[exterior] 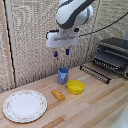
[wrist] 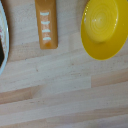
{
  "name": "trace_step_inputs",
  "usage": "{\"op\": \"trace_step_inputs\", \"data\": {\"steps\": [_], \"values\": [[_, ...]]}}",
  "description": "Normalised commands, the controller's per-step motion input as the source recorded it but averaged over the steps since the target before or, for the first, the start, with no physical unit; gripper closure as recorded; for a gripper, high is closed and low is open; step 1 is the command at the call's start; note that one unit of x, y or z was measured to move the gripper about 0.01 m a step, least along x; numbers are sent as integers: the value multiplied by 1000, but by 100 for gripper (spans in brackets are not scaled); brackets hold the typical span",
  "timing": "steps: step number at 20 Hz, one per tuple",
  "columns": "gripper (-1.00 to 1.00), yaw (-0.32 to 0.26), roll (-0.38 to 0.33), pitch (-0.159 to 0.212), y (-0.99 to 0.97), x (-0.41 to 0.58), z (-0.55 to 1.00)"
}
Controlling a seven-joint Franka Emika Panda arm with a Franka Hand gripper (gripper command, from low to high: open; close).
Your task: Please guide your gripper toward the loaf. Carefully hold the bread using your gripper. Position the gripper over the white dish. Gently place the bread on the white dish.
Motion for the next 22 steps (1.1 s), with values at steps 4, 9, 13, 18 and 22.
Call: {"op": "trace_step_inputs", "data": {"steps": [4,9,13,18,22], "values": [[-100,-5,-49,53,394,-80,-417],[-100,0,-58,74,370,-53,-473],[-100,6,-48,82,215,-62,-534],[-100,14,-56,84,218,-30,-563],[-100,18,-22,76,121,-54,-571]]}}
